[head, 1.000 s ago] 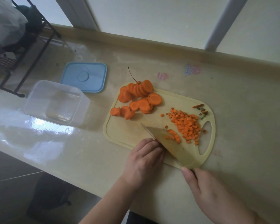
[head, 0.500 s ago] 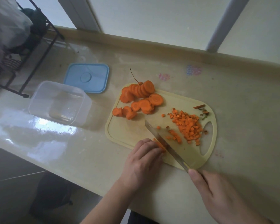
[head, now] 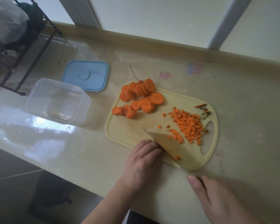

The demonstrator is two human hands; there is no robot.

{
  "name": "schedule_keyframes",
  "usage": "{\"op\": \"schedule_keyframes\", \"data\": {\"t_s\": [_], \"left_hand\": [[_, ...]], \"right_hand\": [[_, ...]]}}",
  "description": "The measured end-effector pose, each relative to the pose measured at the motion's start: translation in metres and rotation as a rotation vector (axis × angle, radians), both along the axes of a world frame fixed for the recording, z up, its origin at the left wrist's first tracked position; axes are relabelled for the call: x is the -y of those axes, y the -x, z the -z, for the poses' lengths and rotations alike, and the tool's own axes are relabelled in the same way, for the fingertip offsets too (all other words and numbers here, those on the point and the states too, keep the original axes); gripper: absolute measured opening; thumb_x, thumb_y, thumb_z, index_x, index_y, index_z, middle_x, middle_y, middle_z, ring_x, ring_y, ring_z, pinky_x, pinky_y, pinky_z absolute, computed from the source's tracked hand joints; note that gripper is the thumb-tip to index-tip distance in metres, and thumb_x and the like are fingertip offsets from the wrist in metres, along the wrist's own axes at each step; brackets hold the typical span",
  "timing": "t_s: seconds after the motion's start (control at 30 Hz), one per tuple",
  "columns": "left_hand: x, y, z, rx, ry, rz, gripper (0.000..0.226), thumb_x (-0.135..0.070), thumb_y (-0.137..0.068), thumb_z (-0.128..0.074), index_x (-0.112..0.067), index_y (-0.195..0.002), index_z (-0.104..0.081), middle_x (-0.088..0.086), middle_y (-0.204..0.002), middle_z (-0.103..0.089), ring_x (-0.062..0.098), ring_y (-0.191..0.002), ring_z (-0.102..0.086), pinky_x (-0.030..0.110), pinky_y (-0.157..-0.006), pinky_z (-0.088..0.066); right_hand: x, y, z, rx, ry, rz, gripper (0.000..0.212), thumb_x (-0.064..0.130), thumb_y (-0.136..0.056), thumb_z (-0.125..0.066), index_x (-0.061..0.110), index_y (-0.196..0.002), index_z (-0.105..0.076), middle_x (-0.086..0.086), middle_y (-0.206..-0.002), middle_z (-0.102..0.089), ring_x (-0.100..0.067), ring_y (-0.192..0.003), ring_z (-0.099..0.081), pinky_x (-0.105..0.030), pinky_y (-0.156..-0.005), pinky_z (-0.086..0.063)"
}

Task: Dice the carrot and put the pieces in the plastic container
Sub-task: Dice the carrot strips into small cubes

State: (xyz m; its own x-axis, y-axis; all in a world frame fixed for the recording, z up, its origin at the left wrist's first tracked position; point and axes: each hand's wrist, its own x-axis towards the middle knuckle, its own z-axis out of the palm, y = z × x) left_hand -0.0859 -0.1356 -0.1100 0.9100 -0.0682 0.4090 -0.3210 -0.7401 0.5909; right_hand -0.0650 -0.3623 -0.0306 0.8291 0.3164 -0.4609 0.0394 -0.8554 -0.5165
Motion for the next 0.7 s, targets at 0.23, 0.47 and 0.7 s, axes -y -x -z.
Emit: {"op": "schedule_keyframes", "data": {"t_s": [0.23, 0.47, 0.7], "left_hand": [[0.000, -0.001, -0.001, 0.015, 0.020, 0.003, 0.011, -0.007, -0.091, -0.075, -0.001, -0.100, -0.077, 0.009, -0.105, -0.072, 0.027, -0.102, -0.067, 0.036, -0.088, -0.056], [0.000, 0.000, 0.001, 0.011, -0.006, -0.031, 0.009, -0.007, -0.088, -0.079, -0.003, -0.096, -0.076, 0.007, -0.099, -0.070, 0.027, -0.095, -0.066, 0.034, -0.086, -0.055], [-0.008, 0.003, 0.000, -0.011, 0.070, -0.108, 0.018, -0.005, -0.079, -0.087, -0.013, -0.092, -0.077, -0.002, -0.094, -0.070, 0.020, -0.088, -0.064, 0.035, -0.073, -0.054]], "right_hand": [[-0.021, -0.007, 0.007, 0.040, -0.063, -0.050, 0.085, 0.086, -0.075, 0.004, 0.020, -0.065, -0.049, -0.001, -0.060, -0.058, -0.013, -0.063, -0.059, -0.038, -0.061, -0.047], [0.003, -0.029, -0.001, -0.005, -0.141, 0.046, 0.078, 0.081, -0.078, -0.016, 0.013, -0.058, -0.047, 0.011, -0.059, -0.058, -0.007, -0.053, -0.055, -0.023, -0.052, -0.037], [-0.004, -0.021, -0.017, 0.001, -0.186, 0.049, 0.057, 0.080, -0.076, -0.018, 0.032, -0.076, -0.050, 0.010, -0.054, -0.055, -0.004, -0.054, -0.055, -0.022, -0.055, -0.038]]}}
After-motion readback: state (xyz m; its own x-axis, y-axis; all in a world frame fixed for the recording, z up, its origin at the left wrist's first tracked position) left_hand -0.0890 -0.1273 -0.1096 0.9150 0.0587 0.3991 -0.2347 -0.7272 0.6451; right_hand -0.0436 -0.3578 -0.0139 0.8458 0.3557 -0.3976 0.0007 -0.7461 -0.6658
